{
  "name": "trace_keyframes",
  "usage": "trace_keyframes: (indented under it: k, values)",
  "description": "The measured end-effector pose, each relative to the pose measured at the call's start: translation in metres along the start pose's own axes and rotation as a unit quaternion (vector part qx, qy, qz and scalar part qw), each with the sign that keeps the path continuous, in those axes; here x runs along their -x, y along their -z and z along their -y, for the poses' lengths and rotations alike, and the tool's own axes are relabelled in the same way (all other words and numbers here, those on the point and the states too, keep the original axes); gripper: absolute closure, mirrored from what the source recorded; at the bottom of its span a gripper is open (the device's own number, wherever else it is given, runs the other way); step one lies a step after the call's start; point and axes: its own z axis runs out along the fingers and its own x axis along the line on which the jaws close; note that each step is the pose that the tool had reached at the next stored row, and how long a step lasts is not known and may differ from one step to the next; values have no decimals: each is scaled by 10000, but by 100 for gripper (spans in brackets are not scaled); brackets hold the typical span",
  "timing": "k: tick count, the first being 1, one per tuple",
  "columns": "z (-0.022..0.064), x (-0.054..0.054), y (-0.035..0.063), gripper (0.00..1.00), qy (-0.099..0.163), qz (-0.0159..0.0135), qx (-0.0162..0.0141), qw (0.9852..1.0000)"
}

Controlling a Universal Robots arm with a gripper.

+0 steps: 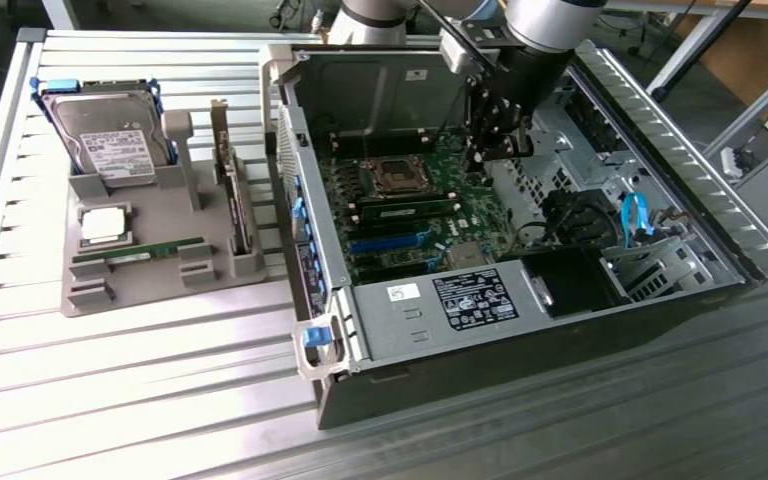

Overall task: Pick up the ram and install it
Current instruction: 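Press down the ram until it locks into place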

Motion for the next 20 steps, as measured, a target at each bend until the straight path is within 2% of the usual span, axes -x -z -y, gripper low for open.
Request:
trace_keyframes:
  k: [13, 20]
  values:
    - [-1, 0, 0, 91, 0, -1, 0, 10000]
    - [-41, -1, -60, 91, 0, -2, 1, 10000]
